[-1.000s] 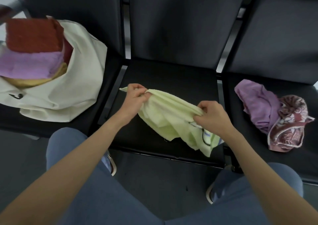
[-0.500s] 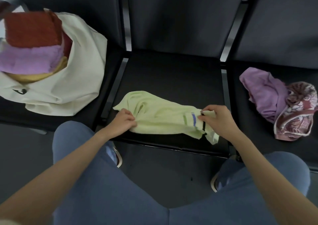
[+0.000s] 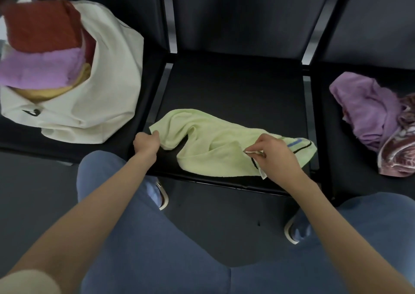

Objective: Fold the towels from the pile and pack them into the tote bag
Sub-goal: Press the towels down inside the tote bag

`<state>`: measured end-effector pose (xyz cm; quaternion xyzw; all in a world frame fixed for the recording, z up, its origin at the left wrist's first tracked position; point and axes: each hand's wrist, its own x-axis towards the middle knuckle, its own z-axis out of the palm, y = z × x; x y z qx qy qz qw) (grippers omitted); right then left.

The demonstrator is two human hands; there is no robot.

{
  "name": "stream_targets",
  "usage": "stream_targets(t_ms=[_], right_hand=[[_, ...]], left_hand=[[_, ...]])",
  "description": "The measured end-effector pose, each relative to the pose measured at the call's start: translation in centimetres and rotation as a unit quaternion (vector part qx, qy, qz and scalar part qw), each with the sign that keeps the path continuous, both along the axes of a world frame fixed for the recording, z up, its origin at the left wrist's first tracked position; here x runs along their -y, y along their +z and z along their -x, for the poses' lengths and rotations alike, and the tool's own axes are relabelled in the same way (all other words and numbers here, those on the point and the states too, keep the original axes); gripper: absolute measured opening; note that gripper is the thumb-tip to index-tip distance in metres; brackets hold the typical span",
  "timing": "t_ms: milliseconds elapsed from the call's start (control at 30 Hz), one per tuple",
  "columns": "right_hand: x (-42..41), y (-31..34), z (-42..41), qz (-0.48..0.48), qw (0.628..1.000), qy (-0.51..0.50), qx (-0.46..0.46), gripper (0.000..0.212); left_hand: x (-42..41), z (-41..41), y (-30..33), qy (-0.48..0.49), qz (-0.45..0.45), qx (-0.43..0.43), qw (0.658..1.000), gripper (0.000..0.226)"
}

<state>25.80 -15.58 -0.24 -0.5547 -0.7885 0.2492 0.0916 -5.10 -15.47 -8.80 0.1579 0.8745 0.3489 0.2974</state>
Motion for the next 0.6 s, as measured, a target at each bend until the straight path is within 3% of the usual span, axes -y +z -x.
stream_targets(t_ms=[67,133,200,333,400,500,600], right_hand=[[0.1,0.5,0.0,0.006,0.999,-0.030,-0.007,0.013],[0.4,1.0,-0.1,0.020,0.998,-0.046,-0.030,0.009],[0.7,1.1,-0.4,0.015,0.998,-0.017,-0.054,0.010],[1.2,1.1,-0.8,-0.036,0.993,0.069,-0.088,0.018],[1.3,1.3,-0.7,-0.061,0.991,0.075,-0.098,0.017],[1.1,2.2,-0.3,-0.068,0.985,0.073,-0.144,0.019],[1.2,3.1,0.3,-0.080,0.977,0.061,-0.189,0.014]], left_hand=[[-0.8,0.2,-0.4,0.015,-0.002,-0.007,1.000,0.032],[-1.4,0.3,-0.6,0.017,-0.002,-0.022,1.000,0.020],[-1.7,0.6,-0.8,0.023,-0.003,-0.043,0.999,0.011],[-2.0,-0.1,0.7,0.032,-0.084,-0.072,0.993,0.020],[-2.2,-1.9,2.6,-0.039,-0.159,-0.077,0.983,0.012],[-1.4,-5.8,6.4,-0.199,-0.272,-0.024,0.941,0.008],[-0.1,-9.3,9.7,-0.339,-0.304,0.028,0.890,0.017]])
